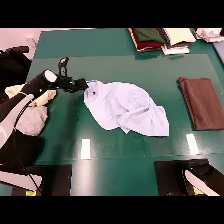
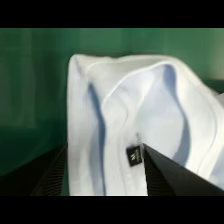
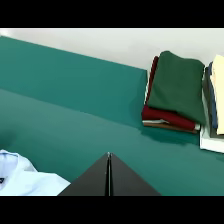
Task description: Fold the shirts.
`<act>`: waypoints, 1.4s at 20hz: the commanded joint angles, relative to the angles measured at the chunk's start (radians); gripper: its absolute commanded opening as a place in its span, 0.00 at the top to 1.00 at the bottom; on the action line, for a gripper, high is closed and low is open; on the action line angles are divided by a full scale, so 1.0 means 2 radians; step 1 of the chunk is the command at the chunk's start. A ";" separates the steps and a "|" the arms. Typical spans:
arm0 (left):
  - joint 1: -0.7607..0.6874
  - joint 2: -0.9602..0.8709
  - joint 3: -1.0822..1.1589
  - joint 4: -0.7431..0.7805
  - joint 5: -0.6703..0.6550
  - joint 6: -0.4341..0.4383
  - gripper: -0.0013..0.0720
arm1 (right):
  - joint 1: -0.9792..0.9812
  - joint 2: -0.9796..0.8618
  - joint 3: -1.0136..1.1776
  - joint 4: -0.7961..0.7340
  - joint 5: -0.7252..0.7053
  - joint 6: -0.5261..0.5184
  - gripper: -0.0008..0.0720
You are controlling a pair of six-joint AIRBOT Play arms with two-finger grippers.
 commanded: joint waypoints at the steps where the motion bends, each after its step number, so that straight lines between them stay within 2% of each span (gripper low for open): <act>1: -0.004 -0.019 0.004 -0.077 0.032 0.059 0.23 | 0.001 -0.015 0.001 0.001 0.015 0.010 0.97; 6: -0.027 -0.019 0.008 -0.077 0.083 0.061 0.24 | 0.001 -0.046 0.001 0.001 0.039 0.020 0.97; 9: -0.027 -0.021 0.008 -0.077 0.090 0.062 0.24 | 0.001 -0.059 0.001 0.002 0.066 0.035 0.97; 10: -0.027 -0.024 0.009 -0.077 0.090 0.061 0.33 | 0.001 -0.061 0.000 0.002 0.069 0.040 0.97; 11: -0.028 -0.026 0.008 -0.077 0.088 0.062 0.54 | 0.001 -0.062 0.000 0.009 0.069 0.041 0.97; 12: -0.031 -0.026 0.008 -0.077 0.089 0.062 0.69 | 0.000 -0.061 -0.003 0.015 0.067 0.041 0.97; 13: -0.031 -0.026 0.008 -0.076 0.093 0.064 0.92 | 0.001 -0.056 -0.012 0.015 0.062 0.042 0.97; 16: -0.024 -0.023 0.023 -0.069 0.066 0.067 0.95 | -0.009 -0.023 -0.069 0.012 0.056 0.053 0.97; 21: 0.014 0.051 0.058 0.011 0.025 0.068 0.95 | -0.128 0.041 -0.246 0.014 0.138 0.054 0.97; 22: 0.016 0.067 0.058 0.028 0.024 0.071 0.95 | -0.163 0.045 -0.289 0.014 0.153 0.051 0.85; 23: 0.016 0.077 0.058 0.046 0.020 0.071 0.95 | -0.192 0.044 -0.329 0.020 0.159 0.047 0.47; 24: 0.016 0.084 0.058 0.055 0.014 0.071 0.95 | -0.221 0.039 -0.372 0.042 0.158 0.038 0.25; 28: 0.016 0.081 0.058 0.055 -0.016 0.071 0.95 | -0.267 -0.021 -0.488 0.195 0.115 -0.044 0.26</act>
